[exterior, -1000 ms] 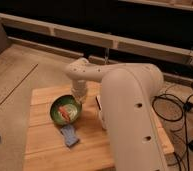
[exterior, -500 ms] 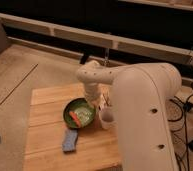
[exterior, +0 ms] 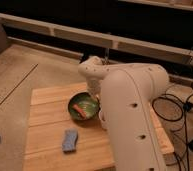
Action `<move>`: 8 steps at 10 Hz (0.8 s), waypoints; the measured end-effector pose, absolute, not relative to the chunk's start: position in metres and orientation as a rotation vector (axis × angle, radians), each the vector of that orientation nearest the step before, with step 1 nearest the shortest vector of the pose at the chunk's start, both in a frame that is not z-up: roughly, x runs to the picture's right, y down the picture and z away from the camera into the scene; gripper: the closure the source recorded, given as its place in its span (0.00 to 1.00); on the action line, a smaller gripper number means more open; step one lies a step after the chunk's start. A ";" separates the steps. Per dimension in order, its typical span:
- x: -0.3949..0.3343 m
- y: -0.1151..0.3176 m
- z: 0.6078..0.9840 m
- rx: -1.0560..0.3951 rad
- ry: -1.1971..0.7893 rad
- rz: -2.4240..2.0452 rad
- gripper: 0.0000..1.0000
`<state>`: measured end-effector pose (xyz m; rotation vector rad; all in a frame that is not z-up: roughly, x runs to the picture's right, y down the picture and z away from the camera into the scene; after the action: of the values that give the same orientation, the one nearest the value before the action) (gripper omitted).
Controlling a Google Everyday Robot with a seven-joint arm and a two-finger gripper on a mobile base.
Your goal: Drag the ceramic bowl in a circle
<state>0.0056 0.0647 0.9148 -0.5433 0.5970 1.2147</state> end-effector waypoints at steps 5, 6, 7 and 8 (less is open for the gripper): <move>-0.063 0.042 0.928 -0.599 0.465 1.152 1.00; -0.074 0.046 0.916 -0.619 0.448 1.130 1.00; -0.079 0.052 0.905 -0.639 0.437 1.128 1.00; -0.084 0.061 0.892 -0.665 0.428 1.131 1.00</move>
<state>-0.0838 0.0606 0.8919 -0.6654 0.4279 1.1310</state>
